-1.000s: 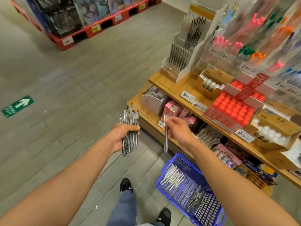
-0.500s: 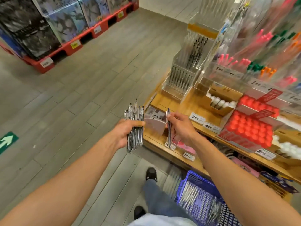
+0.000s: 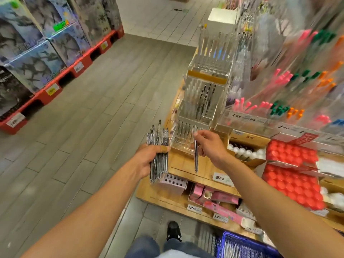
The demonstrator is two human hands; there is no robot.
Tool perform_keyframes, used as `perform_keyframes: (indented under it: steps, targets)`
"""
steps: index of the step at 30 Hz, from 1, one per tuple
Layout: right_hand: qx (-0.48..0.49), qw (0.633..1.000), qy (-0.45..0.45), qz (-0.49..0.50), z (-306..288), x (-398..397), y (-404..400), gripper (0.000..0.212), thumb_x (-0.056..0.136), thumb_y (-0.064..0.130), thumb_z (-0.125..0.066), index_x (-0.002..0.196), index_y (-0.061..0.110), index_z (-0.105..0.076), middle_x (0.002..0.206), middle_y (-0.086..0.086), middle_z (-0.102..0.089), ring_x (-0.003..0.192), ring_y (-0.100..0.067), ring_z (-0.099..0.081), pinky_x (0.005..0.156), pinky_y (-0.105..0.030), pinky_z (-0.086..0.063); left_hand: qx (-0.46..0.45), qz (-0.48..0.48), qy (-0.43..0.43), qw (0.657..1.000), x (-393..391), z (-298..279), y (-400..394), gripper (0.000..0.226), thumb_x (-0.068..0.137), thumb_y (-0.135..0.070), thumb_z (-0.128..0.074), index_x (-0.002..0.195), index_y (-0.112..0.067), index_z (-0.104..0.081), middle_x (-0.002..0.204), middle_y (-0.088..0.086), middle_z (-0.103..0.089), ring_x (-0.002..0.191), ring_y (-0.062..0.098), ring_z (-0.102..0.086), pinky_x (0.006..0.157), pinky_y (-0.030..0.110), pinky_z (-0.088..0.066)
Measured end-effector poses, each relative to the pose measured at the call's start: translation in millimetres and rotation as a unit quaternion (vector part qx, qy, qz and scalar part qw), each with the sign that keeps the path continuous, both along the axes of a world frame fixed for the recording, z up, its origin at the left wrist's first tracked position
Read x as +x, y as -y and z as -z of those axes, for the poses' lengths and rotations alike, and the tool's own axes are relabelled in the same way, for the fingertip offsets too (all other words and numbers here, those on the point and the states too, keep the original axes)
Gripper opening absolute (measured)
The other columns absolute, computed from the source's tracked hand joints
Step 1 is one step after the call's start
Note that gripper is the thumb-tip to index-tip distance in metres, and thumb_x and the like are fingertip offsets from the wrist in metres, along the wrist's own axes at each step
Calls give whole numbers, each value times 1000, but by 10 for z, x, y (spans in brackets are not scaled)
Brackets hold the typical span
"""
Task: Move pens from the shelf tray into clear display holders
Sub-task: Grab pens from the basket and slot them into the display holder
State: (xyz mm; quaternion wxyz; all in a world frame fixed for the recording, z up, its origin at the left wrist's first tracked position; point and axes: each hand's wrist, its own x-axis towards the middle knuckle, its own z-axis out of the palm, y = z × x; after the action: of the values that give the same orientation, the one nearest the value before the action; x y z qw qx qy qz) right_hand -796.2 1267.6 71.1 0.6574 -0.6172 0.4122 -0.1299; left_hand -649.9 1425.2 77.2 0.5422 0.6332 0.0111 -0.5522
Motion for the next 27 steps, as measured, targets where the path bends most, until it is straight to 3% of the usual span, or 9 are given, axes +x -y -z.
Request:
perform_keyframes:
  steps: [4, 8, 10, 14, 17, 22, 27]
  targets:
    - [0, 999, 14, 39, -55, 63, 272, 14, 100, 26, -54, 97, 13, -61, 79, -9, -68, 45, -5, -56, 41, -18, -39, -3, 38, 8, 999, 219, -34, 397, 31, 82, -5, -72, 111, 6, -64, 82, 15, -68, 66, 26, -64, 58, 38, -57]
    - [-35, 996, 2, 88, -8, 62, 450, 14, 100, 25, -52, 92, 16, -58, 81, -12, -71, 47, -11, -53, 48, -25, -42, -15, 80, 4, 997, 385, -59, 707, 16, 83, -4, -70, 98, 1, -66, 73, 12, -69, 60, 22, -66, 55, 35, -57]
    - [-64, 992, -3, 108, 21, 45, 491, 14, 100, 24, -51, 92, 15, -58, 82, -11, -70, 53, -10, -57, 52, -26, -45, -21, 107, -1, 994, 454, -78, 820, 21, 79, -5, -72, 98, 1, -66, 75, 12, -69, 61, 22, -65, 57, 35, -56]
    - [-118, 981, -22, 150, 66, 58, 500, 14, 100, 25, -50, 90, 17, -57, 67, 2, -63, 55, -6, -60, 53, -20, -48, -20, 161, -11, 987, 603, -86, 988, 28, 73, -8, -74, 99, 1, -66, 77, 12, -69, 62, 21, -65, 55, 33, -55]
    - [-129, 974, -17, 187, 47, 108, 496, 19, 100, 27, -48, 91, 13, -56, 68, -4, -63, 58, -10, -62, 54, -19, -48, -20, 177, -13, 984, 713, -65, 1083, 25, 80, -5, -72, 103, 3, -66, 77, 14, -70, 63, 23, -65, 58, 35, -57]
    - [-223, 954, -46, 195, 49, 148, 427, 18, 102, 28, -46, 95, 15, -55, 71, -5, -65, 61, -14, -64, 58, -34, -55, -8, 195, -12, 981, 767, 34, 1118, 48, 79, -3, -75, 122, 7, -56, 94, 21, -65, 71, 28, -63, 76, 49, -58]
    - [-305, 932, -116, 157, 241, 102, 377, 7, 101, 25, -46, 106, 20, -46, 82, -2, -65, 72, -19, -64, 65, -46, -53, 3, 188, -25, 982, 702, 134, 1065, 56, 79, -5, -76, 128, 9, -52, 96, 22, -62, 68, 27, -61, 61, 38, -56]
